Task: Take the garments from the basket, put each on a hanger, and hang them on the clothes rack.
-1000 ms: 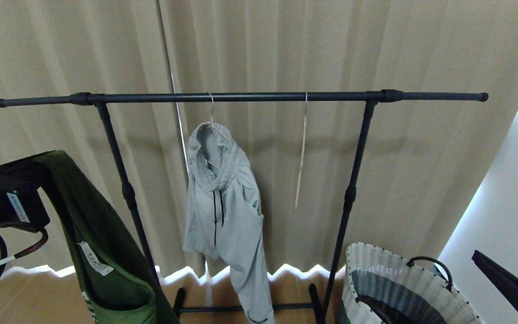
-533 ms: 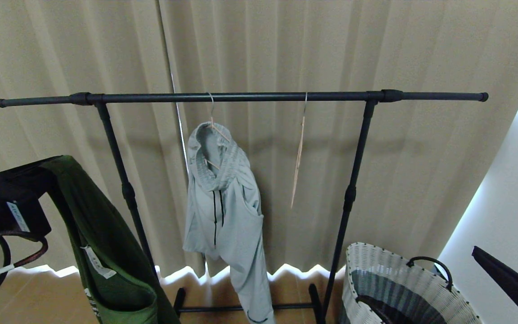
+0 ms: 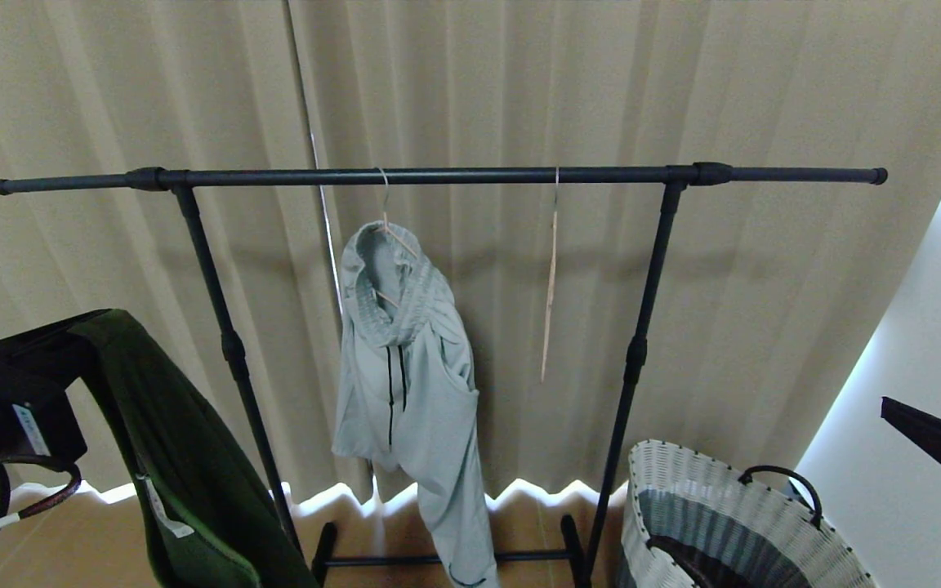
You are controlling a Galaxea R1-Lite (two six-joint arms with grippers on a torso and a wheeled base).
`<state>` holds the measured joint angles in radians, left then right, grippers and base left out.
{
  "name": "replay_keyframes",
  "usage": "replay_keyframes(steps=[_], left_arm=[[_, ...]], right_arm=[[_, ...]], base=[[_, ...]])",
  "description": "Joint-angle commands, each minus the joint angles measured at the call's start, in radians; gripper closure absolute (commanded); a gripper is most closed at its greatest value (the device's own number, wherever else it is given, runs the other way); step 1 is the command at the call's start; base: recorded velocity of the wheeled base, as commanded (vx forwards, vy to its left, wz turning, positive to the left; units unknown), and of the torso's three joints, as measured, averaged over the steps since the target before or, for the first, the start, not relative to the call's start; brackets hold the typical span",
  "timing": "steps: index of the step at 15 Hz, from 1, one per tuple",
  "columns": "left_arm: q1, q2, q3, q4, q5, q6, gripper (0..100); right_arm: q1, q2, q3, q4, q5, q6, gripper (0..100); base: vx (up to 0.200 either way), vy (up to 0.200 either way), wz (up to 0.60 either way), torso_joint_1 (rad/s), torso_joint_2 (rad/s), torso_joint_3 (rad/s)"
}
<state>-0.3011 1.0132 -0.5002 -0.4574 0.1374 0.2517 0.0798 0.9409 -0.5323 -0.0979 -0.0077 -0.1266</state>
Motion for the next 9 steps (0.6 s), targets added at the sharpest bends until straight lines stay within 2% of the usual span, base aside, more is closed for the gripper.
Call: replay_keyframes(steps=[1, 9], left_arm=[[0.0, -0.005, 0.003, 0.0, 0.001, 0.011, 100], [0.0, -0.005, 0.003, 0.0, 0.001, 0.017, 100]], right_arm=[[-0.003, 0.012, -0.011, -0.002, 0.0, -0.001, 0], [-0.002, 0.026, -0.012, -0.005, 0.002, -0.002, 0]], base=[[0.0, 0.0, 0.0, 0.0, 0.0, 0.0], [0.0, 0.2, 0.0, 0.004, 0.0, 0.003]])
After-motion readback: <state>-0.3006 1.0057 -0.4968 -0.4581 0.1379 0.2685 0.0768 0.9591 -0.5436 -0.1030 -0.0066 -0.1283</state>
